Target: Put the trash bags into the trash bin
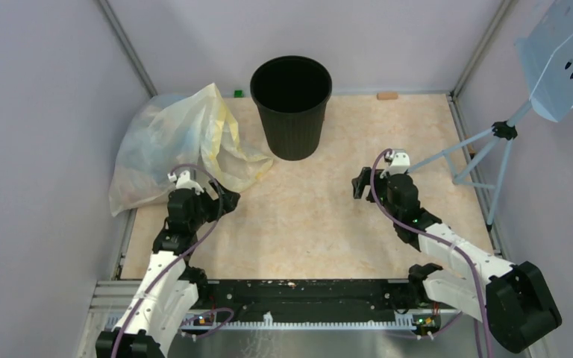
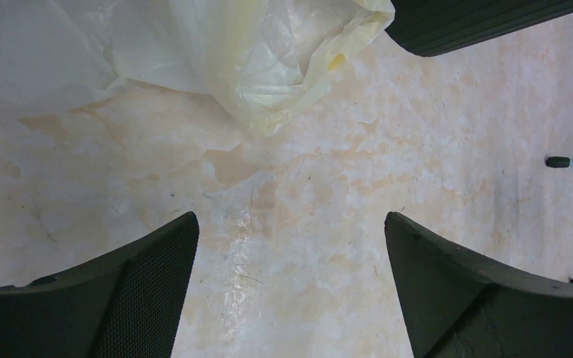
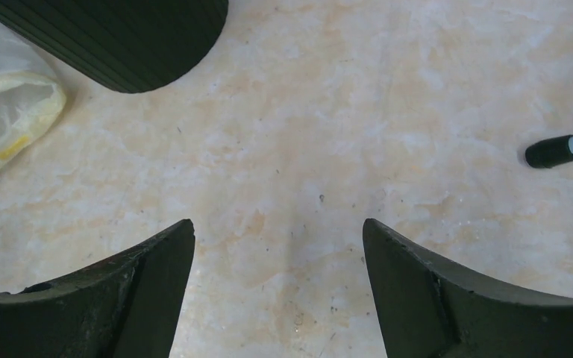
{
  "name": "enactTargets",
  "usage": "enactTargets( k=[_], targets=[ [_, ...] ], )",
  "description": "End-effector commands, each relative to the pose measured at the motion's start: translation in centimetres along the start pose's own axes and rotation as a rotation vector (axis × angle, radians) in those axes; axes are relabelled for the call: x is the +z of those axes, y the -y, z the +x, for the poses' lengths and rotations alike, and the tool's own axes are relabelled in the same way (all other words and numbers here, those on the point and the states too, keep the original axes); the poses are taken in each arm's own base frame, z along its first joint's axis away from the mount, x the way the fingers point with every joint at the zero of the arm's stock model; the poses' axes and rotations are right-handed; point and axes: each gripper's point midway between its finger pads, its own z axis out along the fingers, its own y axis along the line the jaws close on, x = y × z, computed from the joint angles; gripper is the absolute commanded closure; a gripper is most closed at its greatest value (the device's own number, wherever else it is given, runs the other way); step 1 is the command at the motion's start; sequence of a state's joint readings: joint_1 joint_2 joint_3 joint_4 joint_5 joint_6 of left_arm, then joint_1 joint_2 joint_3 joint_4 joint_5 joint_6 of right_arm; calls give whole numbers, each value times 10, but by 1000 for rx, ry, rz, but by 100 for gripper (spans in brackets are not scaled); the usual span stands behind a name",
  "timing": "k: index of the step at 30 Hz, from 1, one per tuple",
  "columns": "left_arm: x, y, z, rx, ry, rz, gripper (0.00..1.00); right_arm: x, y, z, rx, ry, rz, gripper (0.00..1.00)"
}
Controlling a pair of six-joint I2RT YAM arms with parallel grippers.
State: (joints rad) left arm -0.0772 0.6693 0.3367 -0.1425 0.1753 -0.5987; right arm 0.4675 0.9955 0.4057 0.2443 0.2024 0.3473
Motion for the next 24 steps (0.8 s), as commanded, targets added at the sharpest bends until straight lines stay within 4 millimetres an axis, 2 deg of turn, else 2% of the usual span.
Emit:
enactTargets(
  k=[1, 13, 23, 24],
  targets=[
    [0, 6, -11, 17, 36, 14, 1, 0, 5, -10, -9, 60, 23, 18],
    [-13, 19, -31, -45, 70, 5, 1, -1, 13, 0, 14, 49, 57, 19],
    [-38, 56, -96, -47, 167, 1, 1, -2, 14, 2, 12, 42, 64, 19],
    [-38, 57, -98, -46, 162, -1, 1, -2, 14, 1, 13, 43, 65, 19]
  ],
)
